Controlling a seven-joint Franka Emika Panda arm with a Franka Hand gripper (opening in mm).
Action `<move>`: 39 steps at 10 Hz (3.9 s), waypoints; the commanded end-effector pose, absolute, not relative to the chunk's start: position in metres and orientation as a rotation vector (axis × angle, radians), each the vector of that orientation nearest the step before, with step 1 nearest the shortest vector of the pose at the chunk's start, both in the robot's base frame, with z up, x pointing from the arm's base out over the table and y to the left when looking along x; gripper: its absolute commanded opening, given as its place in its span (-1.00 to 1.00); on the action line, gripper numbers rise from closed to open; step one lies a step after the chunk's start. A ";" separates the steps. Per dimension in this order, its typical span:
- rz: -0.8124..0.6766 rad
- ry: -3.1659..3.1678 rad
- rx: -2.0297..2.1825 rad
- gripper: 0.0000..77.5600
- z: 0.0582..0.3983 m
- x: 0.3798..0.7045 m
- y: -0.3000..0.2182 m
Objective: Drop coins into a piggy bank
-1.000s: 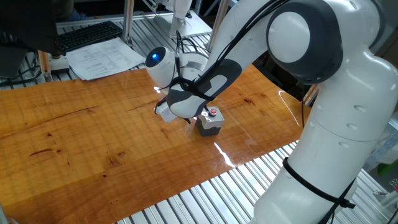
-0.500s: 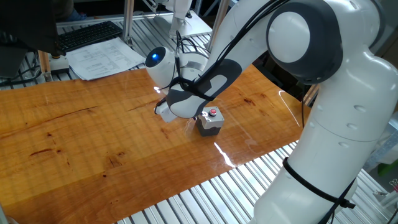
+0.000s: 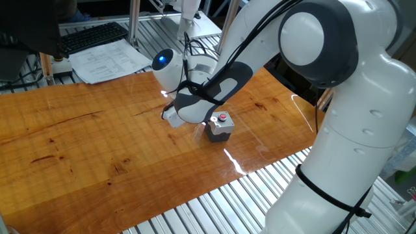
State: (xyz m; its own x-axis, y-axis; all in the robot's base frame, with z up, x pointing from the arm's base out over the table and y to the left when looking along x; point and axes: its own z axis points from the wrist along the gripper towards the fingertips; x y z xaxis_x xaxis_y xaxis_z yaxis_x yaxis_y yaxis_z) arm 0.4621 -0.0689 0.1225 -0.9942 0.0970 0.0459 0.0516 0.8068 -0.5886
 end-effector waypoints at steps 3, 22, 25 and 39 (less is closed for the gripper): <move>0.962 -2.923 -0.182 -0.97 0.127 0.461 -0.069; 0.934 -2.931 -0.178 1.00 0.114 0.465 -0.065; 0.931 -2.931 -0.174 1.00 0.114 0.466 -0.064; 0.932 -2.924 -0.179 1.00 0.109 0.464 -0.065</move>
State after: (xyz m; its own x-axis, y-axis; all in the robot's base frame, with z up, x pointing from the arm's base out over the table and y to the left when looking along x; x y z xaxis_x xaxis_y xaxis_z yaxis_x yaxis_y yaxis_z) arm 0.4630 -0.0649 0.1079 -0.9908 0.1317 0.0301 0.0900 0.8100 -0.5795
